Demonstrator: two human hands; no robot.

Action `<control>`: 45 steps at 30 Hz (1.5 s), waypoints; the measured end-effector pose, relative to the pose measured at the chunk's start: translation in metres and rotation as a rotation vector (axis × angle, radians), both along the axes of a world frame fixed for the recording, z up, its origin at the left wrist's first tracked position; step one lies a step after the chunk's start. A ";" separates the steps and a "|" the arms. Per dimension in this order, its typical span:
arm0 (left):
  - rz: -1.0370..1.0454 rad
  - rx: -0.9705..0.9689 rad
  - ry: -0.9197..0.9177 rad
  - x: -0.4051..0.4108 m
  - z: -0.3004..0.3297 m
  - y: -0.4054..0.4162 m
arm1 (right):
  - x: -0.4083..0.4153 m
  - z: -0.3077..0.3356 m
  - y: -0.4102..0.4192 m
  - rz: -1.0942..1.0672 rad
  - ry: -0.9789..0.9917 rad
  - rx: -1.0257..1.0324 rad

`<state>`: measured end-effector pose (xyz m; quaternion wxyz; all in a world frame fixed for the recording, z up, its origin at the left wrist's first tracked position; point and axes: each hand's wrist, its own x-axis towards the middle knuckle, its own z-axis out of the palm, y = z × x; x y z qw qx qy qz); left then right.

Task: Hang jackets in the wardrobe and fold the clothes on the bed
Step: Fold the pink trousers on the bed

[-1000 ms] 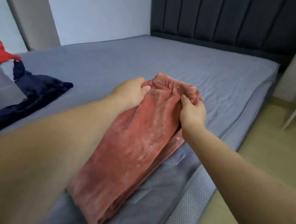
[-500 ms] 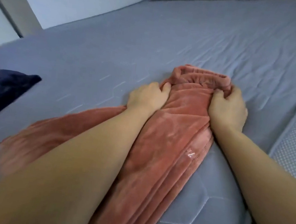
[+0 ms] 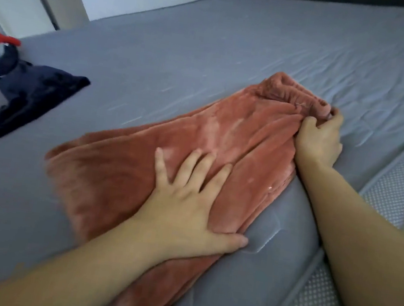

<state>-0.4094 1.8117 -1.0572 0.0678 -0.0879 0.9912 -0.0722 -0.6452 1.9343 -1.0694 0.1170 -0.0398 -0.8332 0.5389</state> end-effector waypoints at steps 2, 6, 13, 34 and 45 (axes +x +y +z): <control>-0.035 0.081 -0.005 -0.005 0.006 0.001 | 0.012 0.004 0.000 0.020 -0.049 -0.064; 0.017 0.234 0.251 0.021 0.053 -0.035 | 0.060 0.023 0.004 -0.039 -0.106 -0.308; 0.708 1.046 0.433 0.078 0.036 -0.115 | 0.238 0.021 -0.025 0.246 -0.387 -0.587; 0.483 1.247 0.225 0.412 0.099 -0.191 | 0.497 0.069 -0.042 1.034 1.423 1.197; 0.111 1.610 0.186 0.447 0.118 -0.194 | 0.497 0.103 -0.047 0.929 0.267 -0.118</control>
